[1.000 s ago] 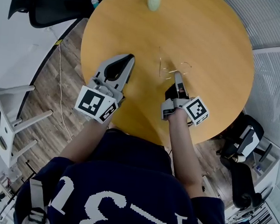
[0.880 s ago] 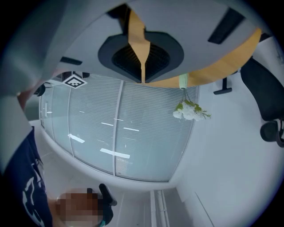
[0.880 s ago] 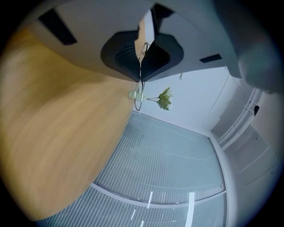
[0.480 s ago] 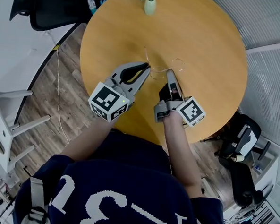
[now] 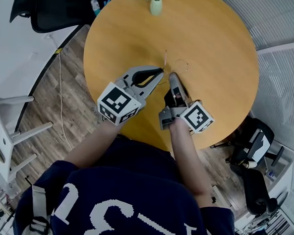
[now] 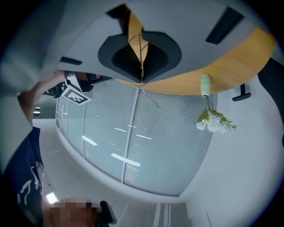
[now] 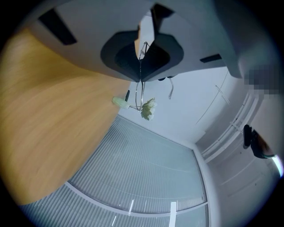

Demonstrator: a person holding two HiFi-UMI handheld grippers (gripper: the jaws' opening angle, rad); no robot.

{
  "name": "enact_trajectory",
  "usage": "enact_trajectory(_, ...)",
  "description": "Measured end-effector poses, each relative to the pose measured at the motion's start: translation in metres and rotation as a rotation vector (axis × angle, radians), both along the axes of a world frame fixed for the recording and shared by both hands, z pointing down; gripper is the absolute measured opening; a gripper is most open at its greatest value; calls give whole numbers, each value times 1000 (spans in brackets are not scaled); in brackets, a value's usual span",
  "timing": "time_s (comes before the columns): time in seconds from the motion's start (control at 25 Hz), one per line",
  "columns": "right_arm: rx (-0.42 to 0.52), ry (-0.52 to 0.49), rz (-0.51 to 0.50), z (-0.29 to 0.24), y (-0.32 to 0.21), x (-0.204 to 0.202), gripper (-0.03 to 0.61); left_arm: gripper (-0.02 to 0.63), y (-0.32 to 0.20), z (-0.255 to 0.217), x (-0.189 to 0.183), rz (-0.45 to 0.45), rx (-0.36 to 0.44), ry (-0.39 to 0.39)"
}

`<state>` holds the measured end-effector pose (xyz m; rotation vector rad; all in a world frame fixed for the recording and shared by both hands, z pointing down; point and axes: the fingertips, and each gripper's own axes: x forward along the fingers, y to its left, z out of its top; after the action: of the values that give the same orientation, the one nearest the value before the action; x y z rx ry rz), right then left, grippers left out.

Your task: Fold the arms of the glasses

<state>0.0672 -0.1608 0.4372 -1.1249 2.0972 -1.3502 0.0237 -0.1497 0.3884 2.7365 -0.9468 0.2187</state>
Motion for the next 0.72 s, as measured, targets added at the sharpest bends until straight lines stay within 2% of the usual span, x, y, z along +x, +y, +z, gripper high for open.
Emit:
enact_trajectory(0.2,13,1,-44,-4,5,-13,31,17,-3,18,13,69,-88,-62)
enact_trajectory(0.28,16,10,-52,-4,7,-15,31,17,-3,20,13,75,-98,-67)
enact_trajectory(0.52,9,9,-44,-1,5,-12,31,18,-3,14,6,59,-81,-19)
enact_trajectory(0.72,1,-3,-47,-1,5,-10,31,17,0,15,8,93,-115,24)
